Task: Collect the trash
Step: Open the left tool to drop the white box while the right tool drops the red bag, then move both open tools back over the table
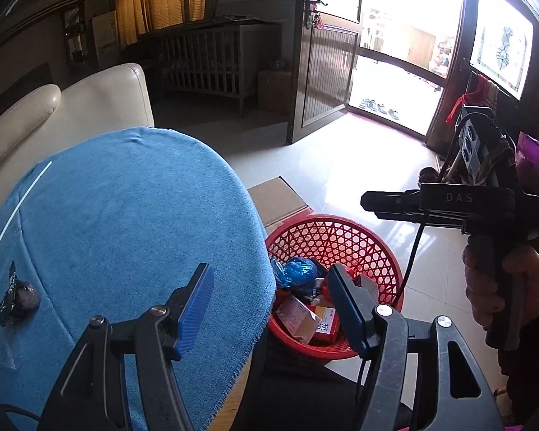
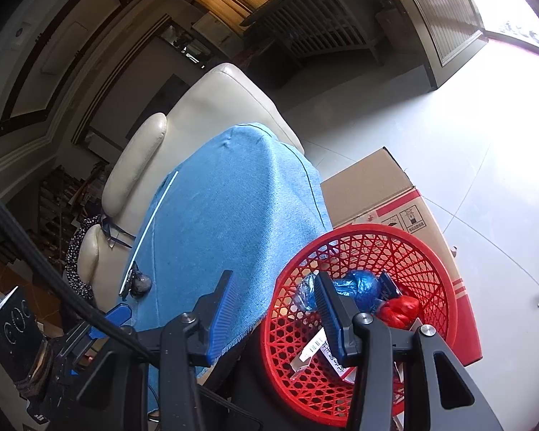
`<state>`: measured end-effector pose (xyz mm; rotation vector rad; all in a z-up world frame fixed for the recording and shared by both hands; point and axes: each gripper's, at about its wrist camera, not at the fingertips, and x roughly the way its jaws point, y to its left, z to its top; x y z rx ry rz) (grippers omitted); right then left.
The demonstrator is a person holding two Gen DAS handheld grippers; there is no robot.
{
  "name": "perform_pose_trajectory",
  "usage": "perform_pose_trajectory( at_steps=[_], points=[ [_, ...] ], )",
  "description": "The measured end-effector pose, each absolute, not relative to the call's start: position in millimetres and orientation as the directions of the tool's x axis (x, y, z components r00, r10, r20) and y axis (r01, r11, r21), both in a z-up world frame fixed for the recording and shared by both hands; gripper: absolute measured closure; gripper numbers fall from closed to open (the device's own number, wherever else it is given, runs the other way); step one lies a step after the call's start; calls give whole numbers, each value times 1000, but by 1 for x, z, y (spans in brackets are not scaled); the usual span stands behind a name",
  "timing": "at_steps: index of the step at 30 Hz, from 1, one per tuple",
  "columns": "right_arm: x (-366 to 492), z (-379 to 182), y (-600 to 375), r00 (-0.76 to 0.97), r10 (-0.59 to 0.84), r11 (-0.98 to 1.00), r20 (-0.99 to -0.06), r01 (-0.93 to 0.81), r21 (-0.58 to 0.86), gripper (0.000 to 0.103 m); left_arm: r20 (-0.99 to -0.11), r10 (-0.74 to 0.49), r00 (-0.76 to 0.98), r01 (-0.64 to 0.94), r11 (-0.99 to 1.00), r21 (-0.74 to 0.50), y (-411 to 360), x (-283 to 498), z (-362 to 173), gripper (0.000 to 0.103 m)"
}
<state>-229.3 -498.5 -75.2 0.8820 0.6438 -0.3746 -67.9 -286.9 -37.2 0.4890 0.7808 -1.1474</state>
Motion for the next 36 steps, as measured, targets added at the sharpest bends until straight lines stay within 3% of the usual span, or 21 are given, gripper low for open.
perform_pose_trajectory(
  at_steps=[11, 36],
  points=[
    [-224, -71, -494, 758, -49, 592, -650, 546, 593, 40, -751, -624, 217, 919, 389, -58, -277, -54, -34, 36],
    [-198, -61, -479, 763, -24, 626, -646, 515, 585, 40, -707, -611, 357, 818, 570, -80, -222, 1, -21, 36]
  ],
)
